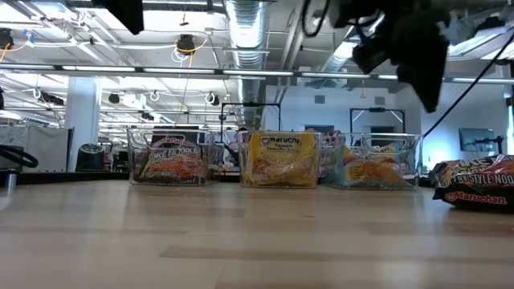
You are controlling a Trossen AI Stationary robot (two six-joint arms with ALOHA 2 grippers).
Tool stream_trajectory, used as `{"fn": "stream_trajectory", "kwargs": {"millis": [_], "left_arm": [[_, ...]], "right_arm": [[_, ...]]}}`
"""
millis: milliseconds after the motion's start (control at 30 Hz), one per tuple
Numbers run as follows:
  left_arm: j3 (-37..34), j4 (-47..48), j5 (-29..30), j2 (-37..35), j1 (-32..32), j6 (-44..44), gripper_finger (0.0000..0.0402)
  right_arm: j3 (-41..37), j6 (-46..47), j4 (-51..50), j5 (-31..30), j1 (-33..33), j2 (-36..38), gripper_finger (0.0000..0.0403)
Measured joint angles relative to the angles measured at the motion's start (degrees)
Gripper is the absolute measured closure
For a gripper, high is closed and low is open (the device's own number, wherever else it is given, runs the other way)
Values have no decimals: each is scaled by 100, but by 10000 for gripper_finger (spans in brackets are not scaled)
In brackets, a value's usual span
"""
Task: Sort Maruchan noodles
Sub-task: Put the black noodle pack into the left transparent bin
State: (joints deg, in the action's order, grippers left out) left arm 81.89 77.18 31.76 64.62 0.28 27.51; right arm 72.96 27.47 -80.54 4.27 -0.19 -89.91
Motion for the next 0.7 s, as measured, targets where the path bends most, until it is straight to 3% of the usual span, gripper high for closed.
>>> {"fn": "stream_trajectory", "kwargs": {"millis": [133,367,700], "left_arm": [[-182,41,-133,-245,-284,317,263],[-561,-55,63,-600,-741,399,263],[-907,-89,-359,-629,-824,596,263]], "right_arm": [[-395,731,266,343,427,520,214],[-919,2145,612,432,1230,1168,214],[-1229,3493,710,468,2337,1261,214]]}}
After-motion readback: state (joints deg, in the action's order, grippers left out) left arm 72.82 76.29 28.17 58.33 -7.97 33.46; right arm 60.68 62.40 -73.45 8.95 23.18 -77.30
